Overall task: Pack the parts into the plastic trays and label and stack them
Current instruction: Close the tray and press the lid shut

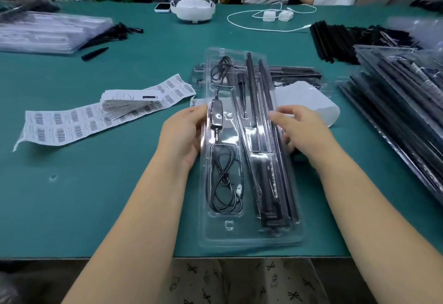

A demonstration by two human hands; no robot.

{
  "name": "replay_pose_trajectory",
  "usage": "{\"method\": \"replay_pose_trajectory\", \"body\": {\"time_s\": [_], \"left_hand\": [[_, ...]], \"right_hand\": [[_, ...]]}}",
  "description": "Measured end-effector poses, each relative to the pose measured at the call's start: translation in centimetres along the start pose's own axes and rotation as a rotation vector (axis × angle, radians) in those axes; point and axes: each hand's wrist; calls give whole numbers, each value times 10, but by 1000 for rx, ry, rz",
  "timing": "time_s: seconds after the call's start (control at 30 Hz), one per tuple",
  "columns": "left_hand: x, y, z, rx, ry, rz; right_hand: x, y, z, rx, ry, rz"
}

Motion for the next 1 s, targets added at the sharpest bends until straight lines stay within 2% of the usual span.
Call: {"method": "replay_pose_trajectory", "body": {"time_s": [0.1, 0.17, 0.37, 0.43, 0.6, 0.7, 0.83, 0.9, 0.93, 1.0], "left_hand": [[0, 6, 6, 108, -123, 222], [0, 9, 8, 125, -123, 283], [2, 9, 7, 49, -38, 141], [3, 10, 3, 103, -54, 259], [7, 19, 1, 322, -151, 759], [10, 24, -1, 388, -187, 889], [12, 27, -3, 401, -218, 919], [10, 21, -1, 374, -299, 849], [7, 17, 1, 366, -390, 867], [2, 8, 7, 275, -607, 1150]], "right_hand": [[-1, 1, -1, -6, -51, -5], [-3, 0, -1, -4, -64, -35], [-8, -5, 3, 18, -82, -187], [-10, -7, 4, 29, -87, -229], [-16, -8, 5, 44, -88, -302], [-19, -7, 3, 33, -70, -394], [-24, -7, 4, 56, -26, -453], [-24, -8, 4, 55, -20, -456], [-24, -7, 4, 52, -16, -461], [-24, -7, 4, 44, -8, -472]]}}
Point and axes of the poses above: each hand's wrist, its own z-axis towards the middle knuckle, its own x-axis out of the palm, y = z × x, and after that the axes turned 12 degrees about -x, right-handed
